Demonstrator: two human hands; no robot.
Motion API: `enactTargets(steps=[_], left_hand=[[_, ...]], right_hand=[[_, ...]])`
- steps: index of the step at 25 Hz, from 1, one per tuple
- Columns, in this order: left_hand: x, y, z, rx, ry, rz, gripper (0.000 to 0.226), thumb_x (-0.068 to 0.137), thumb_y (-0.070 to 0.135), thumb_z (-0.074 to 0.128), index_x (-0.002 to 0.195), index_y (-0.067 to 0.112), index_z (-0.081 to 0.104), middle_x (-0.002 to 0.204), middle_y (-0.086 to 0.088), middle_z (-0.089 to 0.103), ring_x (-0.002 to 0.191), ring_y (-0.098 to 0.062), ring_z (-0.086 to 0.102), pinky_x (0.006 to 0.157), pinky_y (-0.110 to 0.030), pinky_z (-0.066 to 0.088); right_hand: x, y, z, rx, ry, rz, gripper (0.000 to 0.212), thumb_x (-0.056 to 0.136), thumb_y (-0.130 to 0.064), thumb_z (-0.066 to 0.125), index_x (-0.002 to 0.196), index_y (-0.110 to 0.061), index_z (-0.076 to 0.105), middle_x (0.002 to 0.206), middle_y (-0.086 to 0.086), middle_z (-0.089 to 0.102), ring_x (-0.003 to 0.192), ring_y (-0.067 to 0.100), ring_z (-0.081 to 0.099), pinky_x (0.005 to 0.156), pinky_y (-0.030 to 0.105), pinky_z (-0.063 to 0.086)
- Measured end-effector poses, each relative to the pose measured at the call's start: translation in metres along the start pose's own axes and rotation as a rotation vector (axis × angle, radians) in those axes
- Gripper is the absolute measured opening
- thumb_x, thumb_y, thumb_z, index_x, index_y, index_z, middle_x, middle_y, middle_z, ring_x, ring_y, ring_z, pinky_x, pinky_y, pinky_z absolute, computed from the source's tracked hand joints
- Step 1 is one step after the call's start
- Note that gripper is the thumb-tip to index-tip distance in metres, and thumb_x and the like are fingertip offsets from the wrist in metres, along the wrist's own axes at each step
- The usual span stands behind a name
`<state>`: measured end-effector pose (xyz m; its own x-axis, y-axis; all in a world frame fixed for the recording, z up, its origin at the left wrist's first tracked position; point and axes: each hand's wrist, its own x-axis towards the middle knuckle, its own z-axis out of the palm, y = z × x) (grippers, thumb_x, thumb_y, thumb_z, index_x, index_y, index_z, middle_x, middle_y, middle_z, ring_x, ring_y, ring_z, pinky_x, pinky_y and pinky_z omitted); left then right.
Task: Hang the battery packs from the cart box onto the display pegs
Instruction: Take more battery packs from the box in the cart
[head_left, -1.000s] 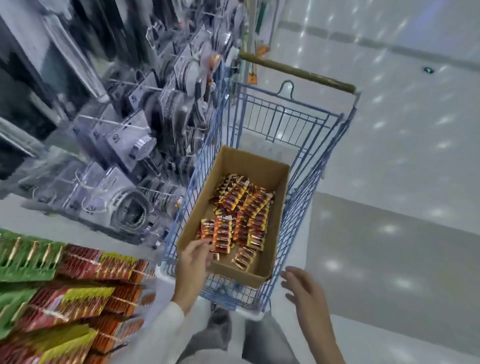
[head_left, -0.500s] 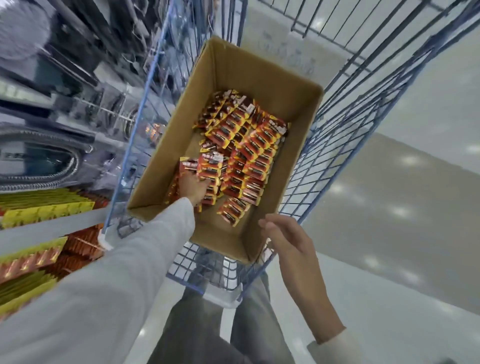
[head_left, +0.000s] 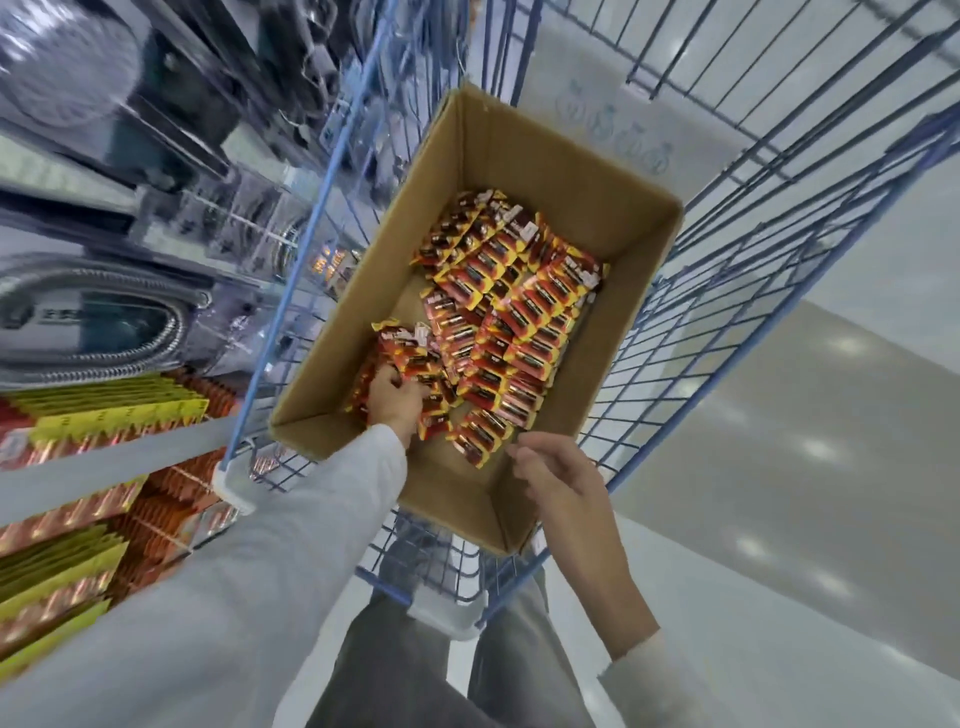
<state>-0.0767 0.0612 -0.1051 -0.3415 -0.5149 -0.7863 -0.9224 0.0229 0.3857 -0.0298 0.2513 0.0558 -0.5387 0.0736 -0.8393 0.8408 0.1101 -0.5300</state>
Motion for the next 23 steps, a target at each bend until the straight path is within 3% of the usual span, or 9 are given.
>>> enactTargets(steps=[2, 5, 8, 10, 12, 15, 17, 19, 23], left_hand=[[-0.037, 0.004, -0.040, -0.187, -0.062, -0.035, 0.035, 0.091, 0.008, 0.071, 0.124, 0.021, 0.064, 0.116, -0.002, 0.074, 0.103, -0.025, 0.072, 0.095, -0.046, 0.058], [-0.094, -0.005, -0.103, -0.372, -0.152, -0.045, 0.036, 0.089, 0.004, 0.074, 0.121, 0.018, 0.065, 0.107, -0.010, 0.079, 0.088, -0.034, 0.079, 0.074, -0.054, 0.064], [-0.120, -0.026, -0.150, -0.403, -0.108, -0.015, 0.041, 0.089, 0.008, 0.076, 0.126, 0.025, 0.069, 0.112, -0.009, 0.078, 0.094, -0.039, 0.077, 0.081, -0.062, 0.061], [-0.122, -0.042, -0.165, -0.433, -0.047, 0.014, 0.040, 0.091, 0.009, 0.075, 0.126, 0.027, 0.071, 0.113, -0.007, 0.078, 0.097, -0.036, 0.077, 0.083, -0.060, 0.061], [-0.122, -0.053, -0.172, -0.426, -0.005, 0.026, 0.040, 0.090, 0.015, 0.077, 0.125, 0.032, 0.070, 0.111, 0.003, 0.078, 0.097, -0.028, 0.078, 0.080, -0.051, 0.064], [-0.115, -0.071, -0.178, -0.485, 0.025, -0.012, 0.040, 0.092, 0.012, 0.074, 0.124, 0.034, 0.068, 0.105, 0.011, 0.079, 0.094, -0.016, 0.078, 0.064, -0.033, 0.064], [-0.114, -0.082, -0.179, -0.508, 0.017, -0.068, 0.041, 0.093, 0.010, 0.073, 0.124, 0.036, 0.068, 0.108, 0.010, 0.079, 0.095, -0.019, 0.078, 0.067, -0.036, 0.064], [-0.116, -0.089, -0.182, -0.518, 0.009, -0.089, 0.040, 0.091, 0.010, 0.074, 0.120, 0.038, 0.069, 0.108, 0.009, 0.079, 0.097, -0.024, 0.078, 0.074, -0.044, 0.063], [-0.123, -0.094, -0.194, -0.572, -0.055, -0.070, 0.042, 0.091, 0.004, 0.072, 0.117, 0.036, 0.070, 0.112, 0.001, 0.079, 0.099, -0.028, 0.078, 0.081, -0.050, 0.061]], right_hand=[[0.020, -0.006, 0.017, -0.053, -0.040, 0.016, 0.012, 0.098, -0.027, 0.063, 0.107, -0.030, 0.070, 0.100, -0.016, 0.071, 0.095, 0.001, 0.065, 0.086, 0.026, 0.052], [0.080, 0.006, 0.064, -0.187, -0.157, 0.108, 0.013, 0.093, -0.030, 0.061, 0.103, -0.023, 0.066, 0.093, -0.003, 0.064, 0.083, 0.016, 0.061, 0.075, 0.031, 0.048], [0.142, 0.035, 0.121, -0.312, -0.201, 0.201, 0.014, 0.085, -0.034, 0.065, 0.093, -0.023, 0.062, 0.084, -0.001, 0.059, 0.076, 0.020, 0.055, 0.069, 0.032, 0.045], [0.178, 0.054, 0.158, -0.319, -0.145, 0.212, 0.047, 0.088, -0.032, 0.068, 0.129, -0.013, 0.056, 0.115, 0.008, 0.064, 0.107, 0.028, 0.061, 0.096, 0.039, 0.051], [0.184, 0.051, 0.185, -0.341, -0.057, 0.236, 0.084, 0.090, -0.041, 0.071, 0.154, -0.008, 0.028, 0.151, 0.017, 0.045, 0.140, 0.037, 0.043, 0.121, 0.049, 0.030], [0.198, 0.055, 0.222, -0.405, 0.063, 0.265, 0.105, 0.090, -0.044, 0.074, 0.160, -0.010, 0.003, 0.163, 0.022, 0.014, 0.146, 0.043, 0.030, 0.118, 0.049, 0.029], [0.195, 0.060, 0.237, -0.399, 0.135, 0.239, 0.104, 0.088, -0.042, 0.076, 0.158, -0.014, 0.005, 0.159, 0.022, 0.016, 0.139, 0.046, 0.039, 0.111, 0.050, 0.038], [0.192, 0.066, 0.240, -0.376, 0.154, 0.160, 0.093, 0.088, -0.037, 0.075, 0.154, -0.016, 0.013, 0.152, 0.019, 0.035, 0.133, 0.043, 0.048, 0.109, 0.050, 0.042], [0.183, 0.060, 0.215, -0.274, 0.070, 0.027, 0.052, 0.082, -0.027, 0.069, 0.131, -0.016, 0.054, 0.123, 0.008, 0.068, 0.113, 0.032, 0.064, 0.104, 0.042, 0.050]])
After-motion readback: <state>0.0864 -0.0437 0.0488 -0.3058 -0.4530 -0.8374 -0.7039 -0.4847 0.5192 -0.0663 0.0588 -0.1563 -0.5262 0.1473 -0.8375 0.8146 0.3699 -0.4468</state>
